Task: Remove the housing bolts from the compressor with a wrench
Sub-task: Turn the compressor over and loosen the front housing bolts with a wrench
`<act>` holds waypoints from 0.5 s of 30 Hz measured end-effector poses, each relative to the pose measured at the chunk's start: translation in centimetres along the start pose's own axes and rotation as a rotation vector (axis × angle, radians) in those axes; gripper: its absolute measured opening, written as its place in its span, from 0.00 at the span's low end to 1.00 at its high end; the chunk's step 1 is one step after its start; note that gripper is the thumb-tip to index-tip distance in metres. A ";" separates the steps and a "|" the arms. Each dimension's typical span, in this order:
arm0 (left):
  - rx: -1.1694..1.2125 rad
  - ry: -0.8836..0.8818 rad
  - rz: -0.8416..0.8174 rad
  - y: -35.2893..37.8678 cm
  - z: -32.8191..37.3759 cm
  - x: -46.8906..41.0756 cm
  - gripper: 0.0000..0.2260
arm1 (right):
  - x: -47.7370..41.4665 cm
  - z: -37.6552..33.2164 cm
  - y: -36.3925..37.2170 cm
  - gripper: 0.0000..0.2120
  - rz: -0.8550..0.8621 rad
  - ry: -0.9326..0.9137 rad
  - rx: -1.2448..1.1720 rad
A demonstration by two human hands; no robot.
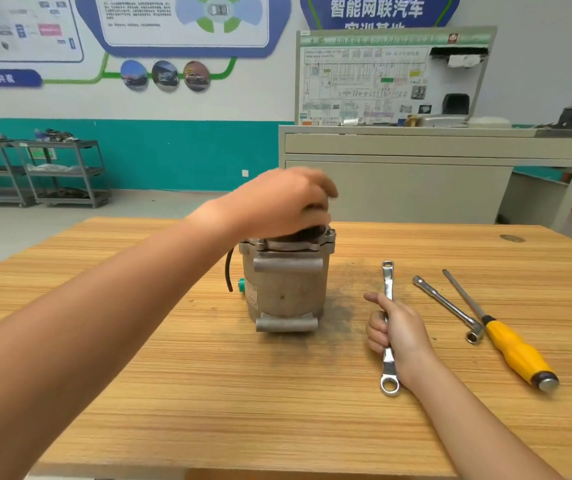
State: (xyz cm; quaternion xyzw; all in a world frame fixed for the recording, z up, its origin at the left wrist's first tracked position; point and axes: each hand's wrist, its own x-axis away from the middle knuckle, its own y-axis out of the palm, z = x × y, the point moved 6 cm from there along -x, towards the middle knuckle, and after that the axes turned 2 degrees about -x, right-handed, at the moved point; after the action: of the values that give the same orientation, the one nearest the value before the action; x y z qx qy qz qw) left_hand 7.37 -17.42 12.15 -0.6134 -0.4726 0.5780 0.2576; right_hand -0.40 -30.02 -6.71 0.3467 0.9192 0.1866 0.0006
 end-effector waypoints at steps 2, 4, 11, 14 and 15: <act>0.176 -0.053 0.254 -3.9 -0.4 0.7 0.09 | -0.1 0.1 -0.2 0.09 -0.002 -0.007 0.010; 0.236 -0.131 0.474 -7.3 -2.1 3.2 0.08 | -0.2 0.1 -0.3 0.09 -0.002 -0.010 0.023; 0.203 -0.940 0.146 -0.6 -12.0 21.3 0.11 | 0.0 0.0 -0.1 0.09 -0.014 -0.028 0.074; 0.162 -1.133 -0.024 4.0 -13.4 28.2 0.10 | 0.1 0.0 0.0 0.09 -0.018 -0.027 0.071; 0.140 -1.149 -0.065 5.1 -13.6 29.3 0.09 | 0.1 0.0 0.0 0.09 -0.016 -0.025 0.071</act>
State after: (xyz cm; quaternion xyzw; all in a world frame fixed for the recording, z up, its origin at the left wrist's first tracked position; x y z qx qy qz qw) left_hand 18.43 9.32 -3.22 -0.1678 -0.5159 0.8399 0.0174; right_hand -0.50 -29.99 -6.75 0.3414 0.9280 0.1494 0.0012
